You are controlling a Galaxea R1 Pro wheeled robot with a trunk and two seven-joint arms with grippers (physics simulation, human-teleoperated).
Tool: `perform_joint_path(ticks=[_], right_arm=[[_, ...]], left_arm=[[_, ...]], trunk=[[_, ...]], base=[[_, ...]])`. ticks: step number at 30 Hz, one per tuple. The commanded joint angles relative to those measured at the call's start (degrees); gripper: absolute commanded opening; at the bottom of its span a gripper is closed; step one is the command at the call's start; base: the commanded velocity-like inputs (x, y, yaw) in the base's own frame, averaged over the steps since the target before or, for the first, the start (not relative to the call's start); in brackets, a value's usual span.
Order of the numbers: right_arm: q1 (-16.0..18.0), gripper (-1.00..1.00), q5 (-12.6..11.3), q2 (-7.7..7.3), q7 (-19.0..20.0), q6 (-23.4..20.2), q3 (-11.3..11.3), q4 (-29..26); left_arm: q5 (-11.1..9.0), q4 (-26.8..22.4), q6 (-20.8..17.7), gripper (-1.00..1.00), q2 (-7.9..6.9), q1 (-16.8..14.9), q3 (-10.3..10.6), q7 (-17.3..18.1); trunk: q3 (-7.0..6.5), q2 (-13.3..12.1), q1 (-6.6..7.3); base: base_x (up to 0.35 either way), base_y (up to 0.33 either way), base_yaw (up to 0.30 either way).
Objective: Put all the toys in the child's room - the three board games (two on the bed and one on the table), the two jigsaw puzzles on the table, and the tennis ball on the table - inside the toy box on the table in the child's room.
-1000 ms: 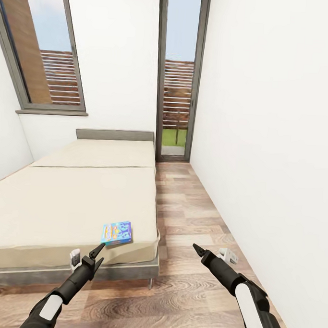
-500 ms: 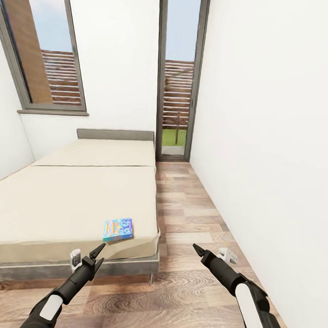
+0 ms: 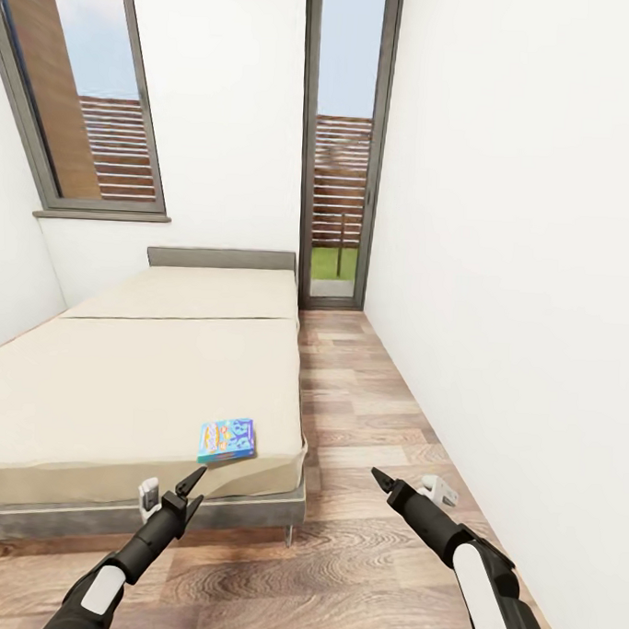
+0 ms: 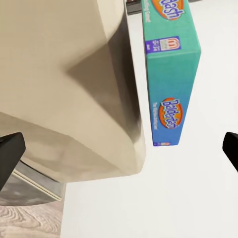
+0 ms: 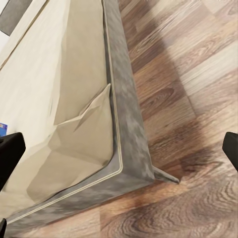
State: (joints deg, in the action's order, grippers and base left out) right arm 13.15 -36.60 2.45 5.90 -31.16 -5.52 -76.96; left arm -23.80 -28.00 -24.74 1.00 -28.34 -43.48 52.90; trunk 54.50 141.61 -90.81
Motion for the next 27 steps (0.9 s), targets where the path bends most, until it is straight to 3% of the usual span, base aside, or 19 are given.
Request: perform_joint_path(ticks=[1,10,15,21,27], right_arm=[[0.03,1.00,-0.05,0.05,0.25,-0.39,-0.20,-0.03],[0.03,1.00,-0.05,0.01,0.25,-0.39,-0.20,-0.04],[0.03,1.00,-0.05,0.01,0.25,-0.39,-0.20,-0.03],[0.03,1.00,-0.05,0.01,0.25,-0.39,-0.20,-0.03],[0.03,1.00,-0.05,0.01,0.25,-0.39,-0.20,-0.03]], left_arm=[[-0.03,-0.04,-0.48,1.00,0.07,-0.05,-0.29,0.13],[-0.09,-0.04,-0.41,1.00,0.06,-0.05,-0.29,0.30],[-0.07,-0.04,-0.44,1.00,0.06,-0.05,-0.29,0.35],[-0.06,-0.04,-0.42,1.00,0.06,-0.05,-0.29,0.27],[-0.08,-0.04,-0.54,1.00,0.06,-0.05,-0.29,-0.10]], trunk=[[0.06,0.02,0.01],[0.06,0.02,0.01],[-0.84,-1.98,1.11],[-0.84,-1.98,1.11],[-1.92,-4.39,2.43]], base=[[0.000,0.000,0.000],[0.000,0.000,0.000],[0.000,0.000,0.000],[0.000,0.000,0.000],[0.000,0.000,0.000]])
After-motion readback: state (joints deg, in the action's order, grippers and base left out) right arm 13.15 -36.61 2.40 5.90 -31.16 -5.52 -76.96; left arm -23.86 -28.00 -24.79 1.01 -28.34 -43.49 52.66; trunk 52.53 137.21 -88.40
